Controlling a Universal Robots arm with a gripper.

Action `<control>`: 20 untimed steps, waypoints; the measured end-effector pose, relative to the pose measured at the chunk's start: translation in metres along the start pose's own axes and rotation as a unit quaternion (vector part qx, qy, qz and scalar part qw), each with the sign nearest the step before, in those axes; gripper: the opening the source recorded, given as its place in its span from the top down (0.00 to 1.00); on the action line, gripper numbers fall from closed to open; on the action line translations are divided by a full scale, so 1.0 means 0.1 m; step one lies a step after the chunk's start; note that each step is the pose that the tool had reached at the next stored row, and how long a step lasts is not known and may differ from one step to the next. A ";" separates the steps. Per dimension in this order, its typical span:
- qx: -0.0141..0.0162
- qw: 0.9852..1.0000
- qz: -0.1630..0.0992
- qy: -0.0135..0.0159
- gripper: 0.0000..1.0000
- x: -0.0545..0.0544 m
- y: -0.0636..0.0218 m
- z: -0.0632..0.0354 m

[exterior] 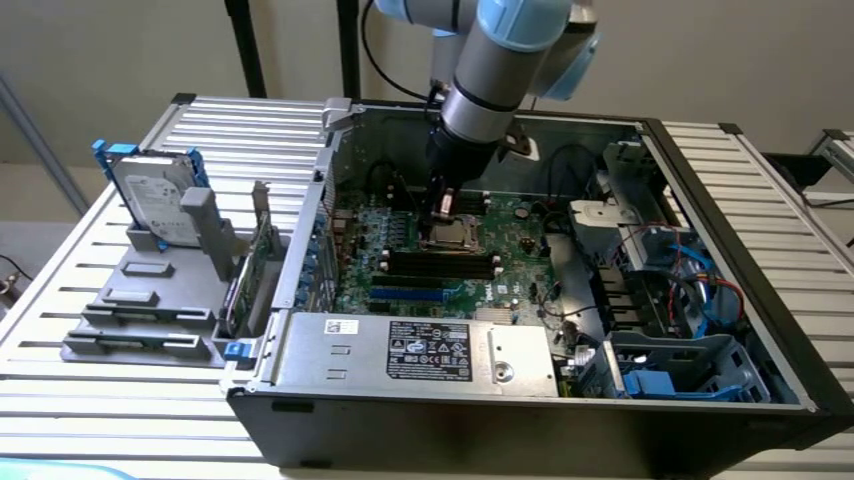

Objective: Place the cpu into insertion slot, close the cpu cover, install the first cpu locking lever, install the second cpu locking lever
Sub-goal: 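Close the cpu cover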

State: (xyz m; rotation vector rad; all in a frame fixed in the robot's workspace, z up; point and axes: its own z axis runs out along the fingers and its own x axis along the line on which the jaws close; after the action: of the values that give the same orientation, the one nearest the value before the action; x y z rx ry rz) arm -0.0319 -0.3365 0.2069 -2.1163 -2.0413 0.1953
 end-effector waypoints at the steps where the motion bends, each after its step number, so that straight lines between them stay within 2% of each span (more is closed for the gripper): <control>1: 0.000 1.000 0.000 0.000 0.89 0.00 0.000 0.004; 15: 0.000 1.000 0.000 0.000 0.89 0.00 0.006 0.068; 20: 0.001 1.000 0.000 0.000 0.89 0.00 0.000 0.046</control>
State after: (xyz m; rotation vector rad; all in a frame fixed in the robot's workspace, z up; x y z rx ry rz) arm -0.0330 -0.3363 0.2025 -2.1149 -2.0399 0.1962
